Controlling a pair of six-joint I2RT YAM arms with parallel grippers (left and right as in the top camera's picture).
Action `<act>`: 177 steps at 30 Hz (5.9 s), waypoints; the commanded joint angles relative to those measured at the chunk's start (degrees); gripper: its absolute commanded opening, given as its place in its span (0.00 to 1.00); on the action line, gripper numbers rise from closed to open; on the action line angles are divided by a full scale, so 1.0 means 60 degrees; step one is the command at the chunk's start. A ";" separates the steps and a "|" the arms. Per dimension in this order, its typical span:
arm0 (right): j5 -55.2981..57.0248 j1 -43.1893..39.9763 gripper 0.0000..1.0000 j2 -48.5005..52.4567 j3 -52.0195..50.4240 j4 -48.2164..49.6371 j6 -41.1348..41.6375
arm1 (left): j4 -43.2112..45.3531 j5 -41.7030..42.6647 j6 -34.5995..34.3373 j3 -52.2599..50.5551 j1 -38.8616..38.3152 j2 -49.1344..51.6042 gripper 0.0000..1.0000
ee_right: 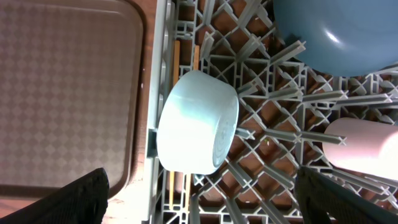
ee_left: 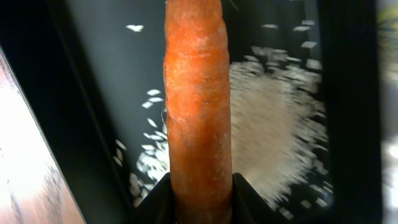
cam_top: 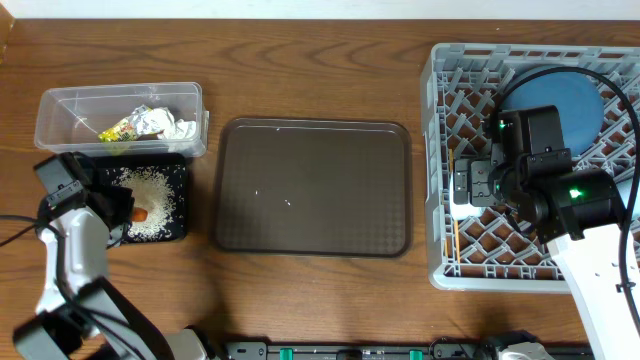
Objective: Sort waste into correct bins and load items into the dishwasher rack
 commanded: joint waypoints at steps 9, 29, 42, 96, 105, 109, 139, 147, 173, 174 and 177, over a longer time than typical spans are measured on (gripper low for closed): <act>0.0040 -0.0091 0.94 -0.0095 -0.0025 -0.0011 -0.0138 | 0.0025 -0.0149 0.0171 0.0018 0.0375 0.0918 0.38; 0.0033 -0.0091 0.97 -0.0095 -0.0025 0.0000 -0.0138 | -0.0495 0.0000 0.1024 0.0368 -0.0517 -0.1694 0.64; -0.2670 -0.0080 0.99 0.0321 -0.0025 0.0597 -0.0605 | -0.2761 -0.0080 0.3461 0.1483 -0.5490 -0.2262 0.70; -0.1723 -0.2688 0.99 -0.7533 -0.3424 -0.0882 -0.1064 | -0.6411 -0.0506 0.5661 0.0765 -0.6543 -1.1457 0.94; -0.1687 -0.2499 0.99 -0.7734 -0.3544 -0.0280 -0.1067 | -0.6411 -0.0503 0.5661 0.0765 -0.6543 -1.1457 0.94; -0.1672 -0.1679 0.99 -0.8451 -0.4371 0.1654 -0.1202 | -0.6411 -0.0503 0.5661 0.0765 -0.6543 -1.1457 0.95; -0.1942 -0.1464 0.99 -1.1657 -1.1846 0.9854 -0.2062 | -0.6411 -0.0503 0.5661 0.0765 -0.6543 -1.1457 0.95; -0.1942 -0.1464 0.99 -1.1657 -1.1846 0.9868 -0.2062 | -0.6411 -0.0503 0.5661 0.0765 -0.6543 -1.1457 0.95; -0.1942 -0.1464 0.99 -1.1657 -1.1846 0.9868 -0.2062 | -0.6411 -0.0503 0.5661 0.0769 -0.6543 -1.1457 0.95; -0.1938 -0.1464 0.99 -1.1657 -1.1846 0.9868 -0.2062 | -0.6411 -0.0506 0.5661 0.0765 -0.6543 -1.1457 0.95; -0.1938 -0.1464 0.99 -1.1657 -1.1846 0.9868 -0.2062 | -0.6411 -0.0506 0.5661 0.0765 -0.6543 -1.1457 0.95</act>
